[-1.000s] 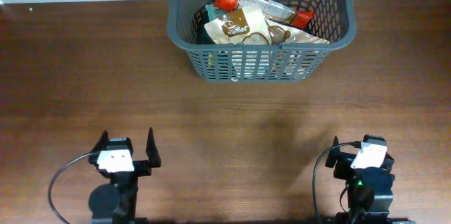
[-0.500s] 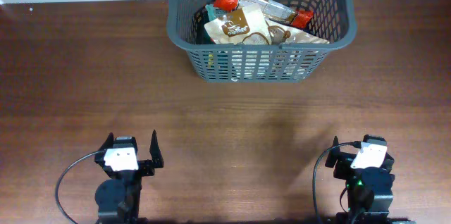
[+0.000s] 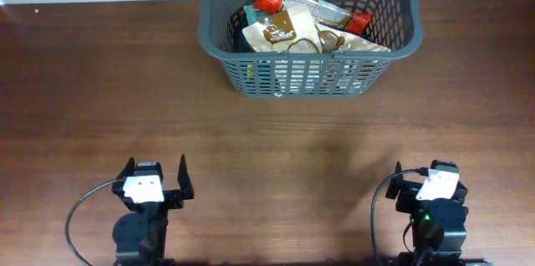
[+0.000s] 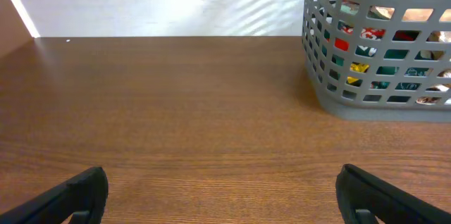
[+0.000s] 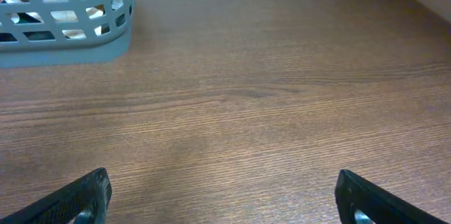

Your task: Pack container

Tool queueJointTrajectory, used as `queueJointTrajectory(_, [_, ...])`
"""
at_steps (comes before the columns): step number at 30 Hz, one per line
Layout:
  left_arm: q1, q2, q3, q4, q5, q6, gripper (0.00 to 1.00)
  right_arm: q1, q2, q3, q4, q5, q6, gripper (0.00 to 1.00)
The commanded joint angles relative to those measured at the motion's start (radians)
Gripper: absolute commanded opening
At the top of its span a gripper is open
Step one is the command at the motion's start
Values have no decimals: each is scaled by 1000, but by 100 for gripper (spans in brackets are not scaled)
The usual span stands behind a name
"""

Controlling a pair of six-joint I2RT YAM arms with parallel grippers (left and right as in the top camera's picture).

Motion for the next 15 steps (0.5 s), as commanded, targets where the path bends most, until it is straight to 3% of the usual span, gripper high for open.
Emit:
queueJointTrajectory(1, [-6, -10, -8, 5, -7, -6, 99, -8, -10, -8, 2, -2, 11, 99])
queueJointTrajectory(15, [-6, -10, -8, 5, -7, -6, 99, -8, -10, -8, 2, -2, 11, 99])
